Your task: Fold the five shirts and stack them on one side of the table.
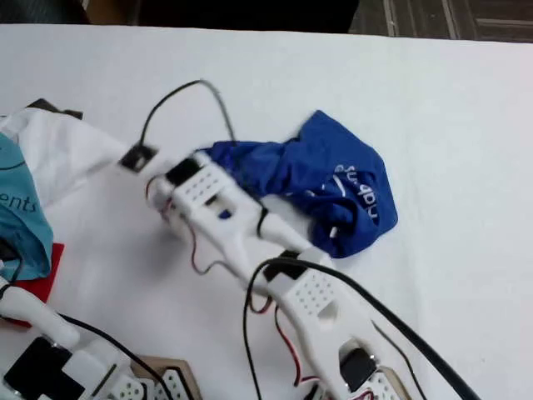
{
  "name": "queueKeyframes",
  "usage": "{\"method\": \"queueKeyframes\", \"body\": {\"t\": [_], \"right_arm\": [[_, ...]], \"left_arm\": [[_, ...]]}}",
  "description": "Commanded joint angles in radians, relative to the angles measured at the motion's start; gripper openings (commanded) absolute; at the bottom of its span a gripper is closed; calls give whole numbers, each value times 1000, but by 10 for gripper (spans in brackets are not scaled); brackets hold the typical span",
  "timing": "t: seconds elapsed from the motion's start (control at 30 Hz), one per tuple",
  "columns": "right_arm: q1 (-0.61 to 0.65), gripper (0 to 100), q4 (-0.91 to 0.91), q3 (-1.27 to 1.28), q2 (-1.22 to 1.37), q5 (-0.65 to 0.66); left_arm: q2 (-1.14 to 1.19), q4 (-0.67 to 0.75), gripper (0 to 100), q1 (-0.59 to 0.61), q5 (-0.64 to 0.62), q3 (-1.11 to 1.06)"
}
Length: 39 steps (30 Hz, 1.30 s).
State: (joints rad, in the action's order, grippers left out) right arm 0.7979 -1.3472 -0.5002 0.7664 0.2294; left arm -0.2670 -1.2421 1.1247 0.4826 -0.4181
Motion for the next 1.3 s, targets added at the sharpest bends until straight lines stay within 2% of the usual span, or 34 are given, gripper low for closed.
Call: {"method": "queueKeyframes", "body": {"t": [0.0, 0.13, 0.27, 0.43, 0.63, 0.73, 1.0, 1.13, 1.27], "right_arm": [[-71, 15, 8, -78, 5, -3], [-133, 19, -47, -114, -21, -3], [-174, 20, -166, -212, -130, 3], [-214, 20, -329, -413, -348, 41], [-314, 20, -343, -563, -602, 167], [-426, 20, -343, -575, -691, 238], [-865, 20, -343, -572, -704, 319], [-1004, 20, -344, -572, -656, 336], [-1136, 20, -357, -563, -591, 331]], "left_arm": [[-40, 9, 278, 5, 6, 4], [-40, 9, 278, -8, 6, 4], [-40, 15, 278, -89, 6, -45], [-40, 18, 278, -285, 6, -154], [-40, 34, 278, -548, 8, -232], [-40, 74, 278, -638, 6, -254], [-43, 97, 278, -833, 0, -246], [-41, 137, 278, -941, 0, -248], [-41, 138, 278, -964, -2, -248]]}}
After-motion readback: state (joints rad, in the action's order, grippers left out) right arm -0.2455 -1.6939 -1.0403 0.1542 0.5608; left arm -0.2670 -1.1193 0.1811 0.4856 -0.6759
